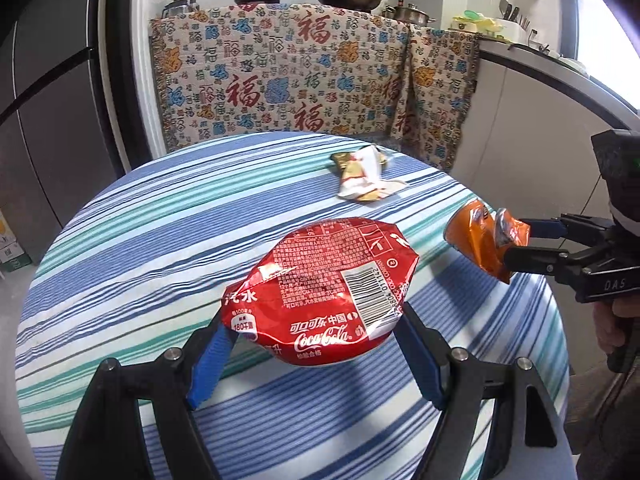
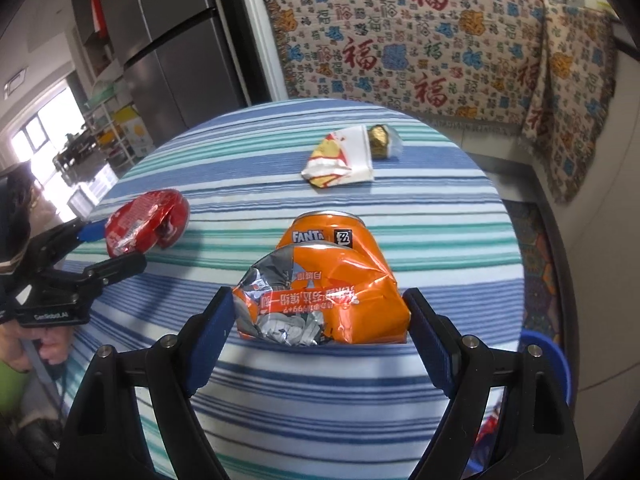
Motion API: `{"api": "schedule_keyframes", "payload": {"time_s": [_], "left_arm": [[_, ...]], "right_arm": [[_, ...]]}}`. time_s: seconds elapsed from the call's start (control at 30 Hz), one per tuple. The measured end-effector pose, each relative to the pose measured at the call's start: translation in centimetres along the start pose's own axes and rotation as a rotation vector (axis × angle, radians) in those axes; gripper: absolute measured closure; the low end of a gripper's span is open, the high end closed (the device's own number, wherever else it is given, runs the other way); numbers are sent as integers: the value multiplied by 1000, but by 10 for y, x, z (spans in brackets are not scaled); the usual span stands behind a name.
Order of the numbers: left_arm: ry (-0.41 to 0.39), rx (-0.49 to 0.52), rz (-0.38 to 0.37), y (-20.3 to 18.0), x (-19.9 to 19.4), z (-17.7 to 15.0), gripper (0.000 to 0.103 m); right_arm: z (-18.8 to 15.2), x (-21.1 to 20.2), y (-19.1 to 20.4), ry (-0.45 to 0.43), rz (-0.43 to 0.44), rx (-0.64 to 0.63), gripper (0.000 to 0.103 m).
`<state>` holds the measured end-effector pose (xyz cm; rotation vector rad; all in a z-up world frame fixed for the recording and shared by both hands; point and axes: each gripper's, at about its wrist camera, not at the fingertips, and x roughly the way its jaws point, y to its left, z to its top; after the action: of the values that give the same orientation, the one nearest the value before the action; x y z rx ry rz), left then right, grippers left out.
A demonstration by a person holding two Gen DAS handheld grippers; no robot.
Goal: Collect trash
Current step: 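Lift the red bag and orange bag and carry both toward the wastebasket, then open both grippers to drop the red and orange bags into the wastebasket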
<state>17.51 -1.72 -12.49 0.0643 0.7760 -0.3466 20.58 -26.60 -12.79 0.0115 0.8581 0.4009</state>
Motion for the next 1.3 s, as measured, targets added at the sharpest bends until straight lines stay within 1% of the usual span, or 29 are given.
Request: {"api": "schedule_keyframes", "payload": {"time_s": [0.17, 0.33, 0.47, 0.6, 0.77, 0.9, 1.03, 1.2, 1.3], "left_arm": [[3, -21, -25, -22, 5, 6, 24], [2, 6, -49, -45, 9, 15, 24], [-1, 9, -62, -57, 11, 23, 24], [-2, 33, -78, -71, 13, 30, 24], [2, 75, -121, -102, 19, 41, 24], [7, 111, -168, -137, 28, 53, 24], [19, 142, -224, -179, 43, 66, 24], [46, 176, -303, -235, 69, 78, 24], [80, 191, -343, -267, 91, 79, 24]], "right_arm": [[-9, -13, -14, -18, -22, 41, 18], [-12, -24, -25, -35, -34, 75, 18], [-14, -33, -33, -55, -43, 95, 18], [-17, -47, -45, -79, -58, 123, 18], [-21, -67, -66, -107, -84, 162, 18], [-29, -90, -92, -127, -124, 198, 18], [-43, -117, -126, -140, -176, 244, 18], [-64, -144, -174, -143, -239, 316, 18], [-78, -152, -206, -135, -257, 369, 18]]}}
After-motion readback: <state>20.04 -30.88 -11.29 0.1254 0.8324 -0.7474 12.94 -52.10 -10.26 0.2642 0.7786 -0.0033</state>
